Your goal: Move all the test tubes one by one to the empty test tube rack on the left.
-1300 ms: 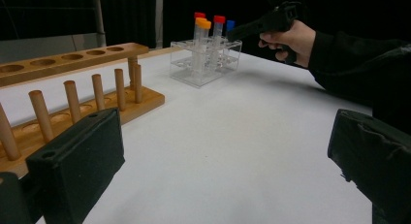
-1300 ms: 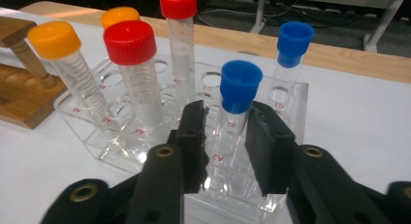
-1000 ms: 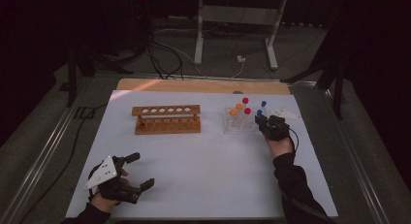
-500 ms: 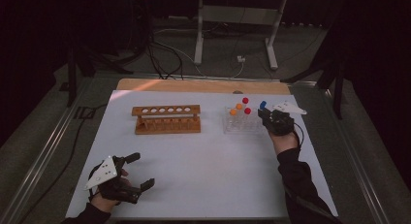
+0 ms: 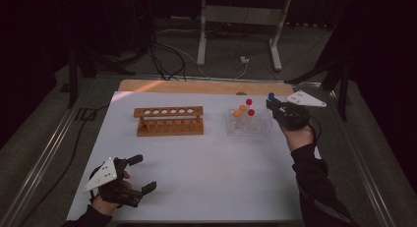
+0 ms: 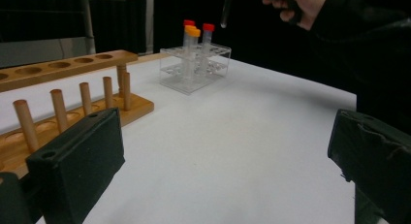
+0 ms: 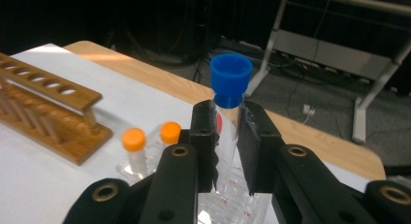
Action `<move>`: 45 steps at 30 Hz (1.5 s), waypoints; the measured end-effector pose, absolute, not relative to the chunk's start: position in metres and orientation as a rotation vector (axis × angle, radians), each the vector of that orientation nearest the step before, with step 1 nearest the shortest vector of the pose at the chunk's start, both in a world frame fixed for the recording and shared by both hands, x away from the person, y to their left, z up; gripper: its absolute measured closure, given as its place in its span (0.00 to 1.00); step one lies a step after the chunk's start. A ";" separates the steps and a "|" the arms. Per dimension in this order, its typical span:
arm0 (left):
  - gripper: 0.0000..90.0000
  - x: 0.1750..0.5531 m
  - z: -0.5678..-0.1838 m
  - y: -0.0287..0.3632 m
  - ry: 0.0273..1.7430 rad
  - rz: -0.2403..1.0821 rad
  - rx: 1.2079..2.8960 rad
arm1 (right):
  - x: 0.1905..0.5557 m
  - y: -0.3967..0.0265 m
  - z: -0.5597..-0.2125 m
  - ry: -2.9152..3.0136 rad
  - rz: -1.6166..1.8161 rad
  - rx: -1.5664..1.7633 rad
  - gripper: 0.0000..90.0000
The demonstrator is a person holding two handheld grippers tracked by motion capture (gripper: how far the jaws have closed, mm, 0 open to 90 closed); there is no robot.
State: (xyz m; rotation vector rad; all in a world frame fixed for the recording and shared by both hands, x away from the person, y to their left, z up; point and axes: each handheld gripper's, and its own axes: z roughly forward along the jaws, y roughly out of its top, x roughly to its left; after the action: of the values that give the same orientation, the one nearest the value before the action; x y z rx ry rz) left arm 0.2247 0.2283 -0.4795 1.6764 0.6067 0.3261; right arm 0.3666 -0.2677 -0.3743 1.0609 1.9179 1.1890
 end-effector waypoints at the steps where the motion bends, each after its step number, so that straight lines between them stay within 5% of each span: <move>1: 0.01 0.225 -0.478 0.228 0.616 0.314 1.674 | 0.365 -0.266 -0.371 1.928 1.196 1.047 0.86; 14: 0.01 0.240 -0.448 0.213 0.589 0.281 1.716 | 0.335 -0.228 -0.358 2.080 1.285 0.893 0.86; 34: 0.01 0.269 -0.408 0.158 0.470 0.200 1.741 | 0.294 -0.165 -0.409 2.343 1.365 0.716 0.86; 45: 0.18 0.277 -0.406 0.131 0.422 0.214 1.768 | 0.282 -0.142 -0.422 2.427 1.396 0.656 0.86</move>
State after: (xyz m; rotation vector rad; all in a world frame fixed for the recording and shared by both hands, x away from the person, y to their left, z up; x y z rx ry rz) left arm 0.2768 0.1309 -0.4056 1.7676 0.4221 0.2140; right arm 0.2823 -0.1423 -0.4223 0.6557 2.4271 1.3958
